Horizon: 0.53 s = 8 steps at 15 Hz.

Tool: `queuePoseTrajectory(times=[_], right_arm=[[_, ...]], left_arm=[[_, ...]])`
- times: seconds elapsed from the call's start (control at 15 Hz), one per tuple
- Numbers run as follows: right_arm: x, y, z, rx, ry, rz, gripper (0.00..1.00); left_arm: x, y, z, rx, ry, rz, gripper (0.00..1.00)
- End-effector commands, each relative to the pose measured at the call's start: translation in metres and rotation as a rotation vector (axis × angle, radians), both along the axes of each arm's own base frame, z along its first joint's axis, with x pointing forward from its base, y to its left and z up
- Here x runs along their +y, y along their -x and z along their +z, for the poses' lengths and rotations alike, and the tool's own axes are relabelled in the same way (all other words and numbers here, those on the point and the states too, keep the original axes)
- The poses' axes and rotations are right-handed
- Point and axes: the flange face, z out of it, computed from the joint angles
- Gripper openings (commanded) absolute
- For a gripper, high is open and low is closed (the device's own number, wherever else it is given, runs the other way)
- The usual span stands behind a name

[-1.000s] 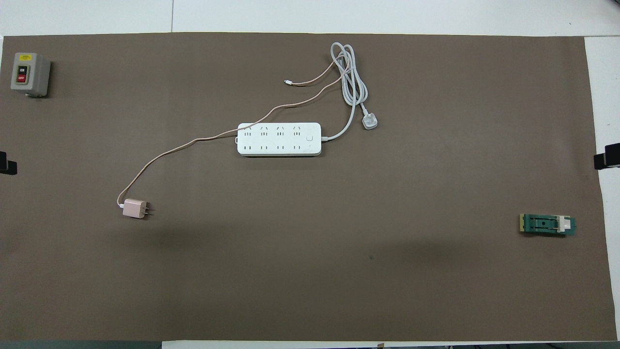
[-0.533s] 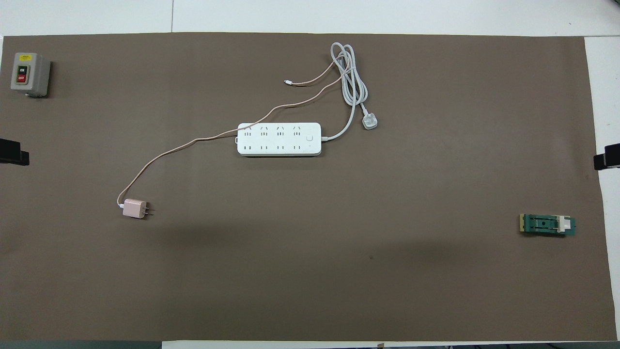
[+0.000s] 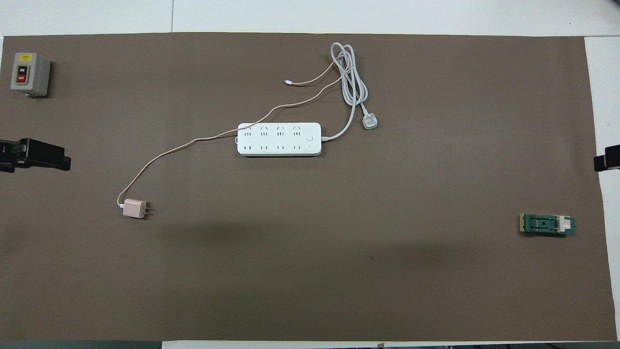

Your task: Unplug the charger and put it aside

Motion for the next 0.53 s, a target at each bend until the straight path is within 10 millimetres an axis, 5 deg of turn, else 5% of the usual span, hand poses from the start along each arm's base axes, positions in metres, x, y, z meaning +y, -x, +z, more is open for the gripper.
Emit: queuePoseTrajectory(times=[0.0,0.47], right_arm=[[-0.0032,0.0072,0.0015,0.002,-0.018,-0.001,1.0],[-0.0032,0.0072,0.0015,0.002,-0.018,-0.001,1.0]], left_arm=[[-0.0029,0.0092,-0.0031,0.027,0.01,-0.006,1.0],[-0.0021,0.0116,-0.0062,0.027,0.01,0.001,1.0]])
